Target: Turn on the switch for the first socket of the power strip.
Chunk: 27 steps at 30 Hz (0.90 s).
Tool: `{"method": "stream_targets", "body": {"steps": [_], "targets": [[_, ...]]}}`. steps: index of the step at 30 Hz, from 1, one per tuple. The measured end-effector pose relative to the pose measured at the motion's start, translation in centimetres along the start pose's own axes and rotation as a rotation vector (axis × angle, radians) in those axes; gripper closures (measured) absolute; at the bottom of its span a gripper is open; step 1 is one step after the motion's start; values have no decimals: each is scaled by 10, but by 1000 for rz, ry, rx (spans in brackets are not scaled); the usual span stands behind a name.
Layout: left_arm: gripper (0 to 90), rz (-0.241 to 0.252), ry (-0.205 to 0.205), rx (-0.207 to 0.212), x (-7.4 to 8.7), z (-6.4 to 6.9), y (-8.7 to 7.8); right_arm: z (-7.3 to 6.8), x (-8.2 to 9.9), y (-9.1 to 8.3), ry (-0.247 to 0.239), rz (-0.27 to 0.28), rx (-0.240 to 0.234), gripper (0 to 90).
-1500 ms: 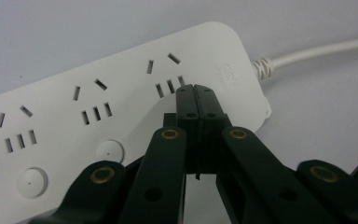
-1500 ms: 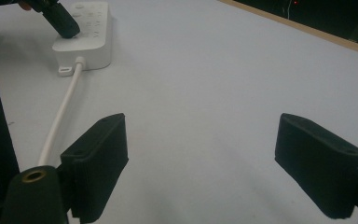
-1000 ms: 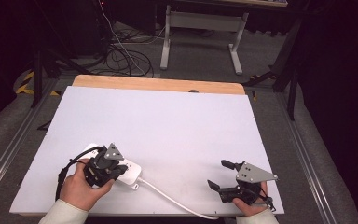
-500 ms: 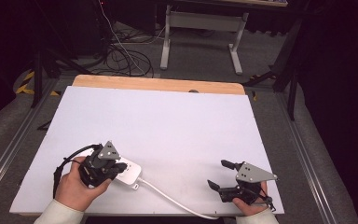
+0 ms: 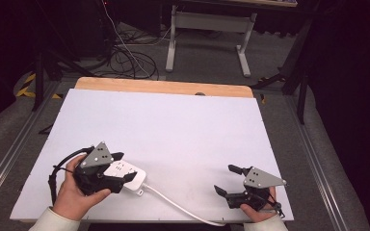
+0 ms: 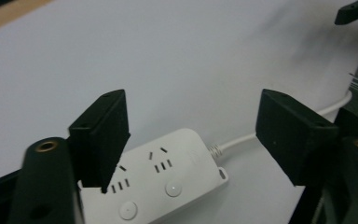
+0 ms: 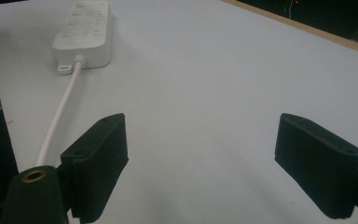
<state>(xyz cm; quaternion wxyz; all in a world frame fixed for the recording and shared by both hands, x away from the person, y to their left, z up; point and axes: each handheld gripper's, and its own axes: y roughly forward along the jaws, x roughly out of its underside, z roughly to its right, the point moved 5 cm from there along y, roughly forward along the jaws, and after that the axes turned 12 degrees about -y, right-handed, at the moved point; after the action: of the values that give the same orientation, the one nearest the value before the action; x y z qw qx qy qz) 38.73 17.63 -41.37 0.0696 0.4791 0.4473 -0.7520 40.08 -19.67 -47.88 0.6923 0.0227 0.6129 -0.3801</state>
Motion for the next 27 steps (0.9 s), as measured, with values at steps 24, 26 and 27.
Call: {"method": "stream_targets", "body": {"steps": [24, 26, 27], "targets": [[147, 226, 5, -73, 36, -30, -43, 1, -1, 1, 1, 6, -3, 175], [145, 224, -4, -75, 41, -33, -43, 1, -1, 1, 2, 6, -3, 175], [144, 225, -8, -81, 43, -34, -43, 1, -1, 1, 1, 6, -2, 175]]}}
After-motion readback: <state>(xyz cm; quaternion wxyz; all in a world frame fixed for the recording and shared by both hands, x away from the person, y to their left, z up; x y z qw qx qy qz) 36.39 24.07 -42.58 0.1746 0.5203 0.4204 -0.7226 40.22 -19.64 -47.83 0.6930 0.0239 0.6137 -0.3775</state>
